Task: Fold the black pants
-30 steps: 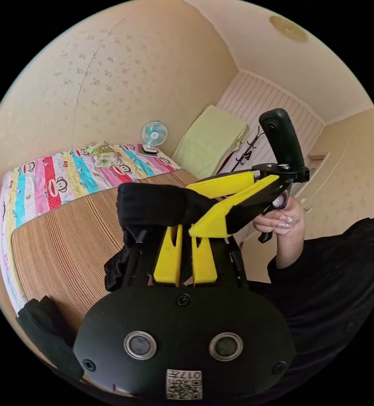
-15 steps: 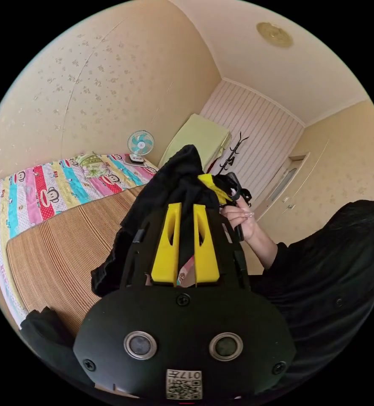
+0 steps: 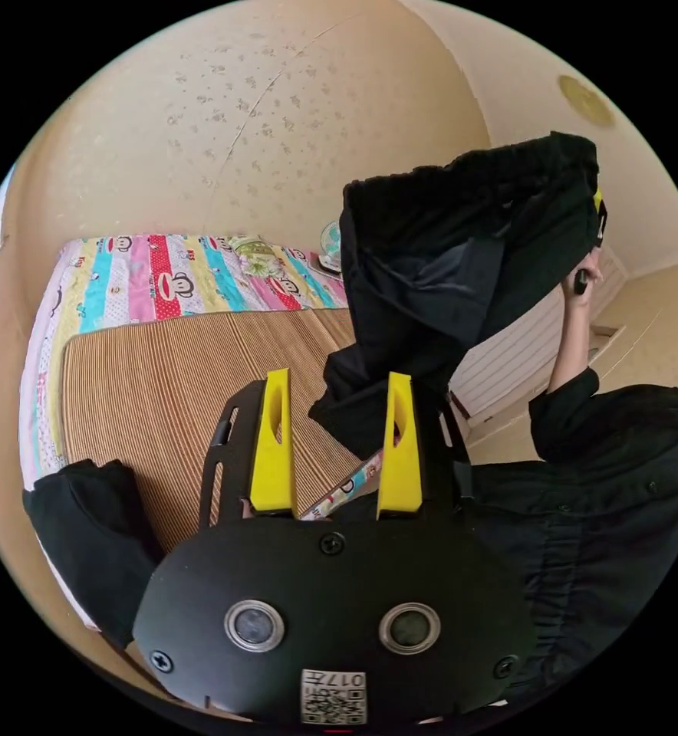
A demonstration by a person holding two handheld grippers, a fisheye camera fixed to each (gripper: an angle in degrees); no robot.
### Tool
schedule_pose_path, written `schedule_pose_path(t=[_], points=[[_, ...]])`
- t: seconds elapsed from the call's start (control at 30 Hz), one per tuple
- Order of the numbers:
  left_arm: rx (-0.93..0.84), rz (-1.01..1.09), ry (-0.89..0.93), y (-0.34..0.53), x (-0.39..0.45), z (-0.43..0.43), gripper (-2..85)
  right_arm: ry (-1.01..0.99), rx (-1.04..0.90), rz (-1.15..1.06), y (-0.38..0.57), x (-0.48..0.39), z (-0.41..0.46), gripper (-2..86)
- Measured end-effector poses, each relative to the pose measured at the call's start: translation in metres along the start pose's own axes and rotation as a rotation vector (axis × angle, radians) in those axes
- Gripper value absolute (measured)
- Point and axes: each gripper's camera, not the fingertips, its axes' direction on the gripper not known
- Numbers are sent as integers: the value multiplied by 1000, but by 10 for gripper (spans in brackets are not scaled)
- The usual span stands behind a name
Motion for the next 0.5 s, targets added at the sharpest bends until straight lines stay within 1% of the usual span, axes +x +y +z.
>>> schedule_pose_path(t=[0.03,0.13,0.2,0.23,0.27,0.3,0.33,0.37,0.4,0.43,0.47,0.5], points=[[19,25,5,-8,2,-3,187,-11,2,-17,-8,-7,1,17],[166,117,99,-60,11,-27,202,-53,8,-102,-44,-40,-1,17],[306,169,292,-104,15,-47,210,20,23,-132,-66,-60,-7,17],[330,186,345,-114,16,-50,212,29,24,-133,-70,-63,-8,17],[348,208,448,-136,19,-51,211,15,20,-141,-78,-65,-11,17],[338,218,553,-156,20,-49,206,-10,18,-143,-83,-66,-16,17],[332,217,608,-165,20,-48,202,-21,23,-146,-84,-67,-20,16],[326,215,727,-182,20,-47,171,-37,39,-158,-86,-69,-28,17],[334,220,842,-194,20,-52,118,-42,60,-180,-86,-73,-38,17],[360,231,893,-197,21,-58,97,-38,73,-189,-86,-75,-43,17],[435,255,966,-201,24,-76,55,-20,100,-204,-85,-80,-54,18],[537,280,1019,-201,26,-101,50,3,119,-239,-86,-88,-63,18]])
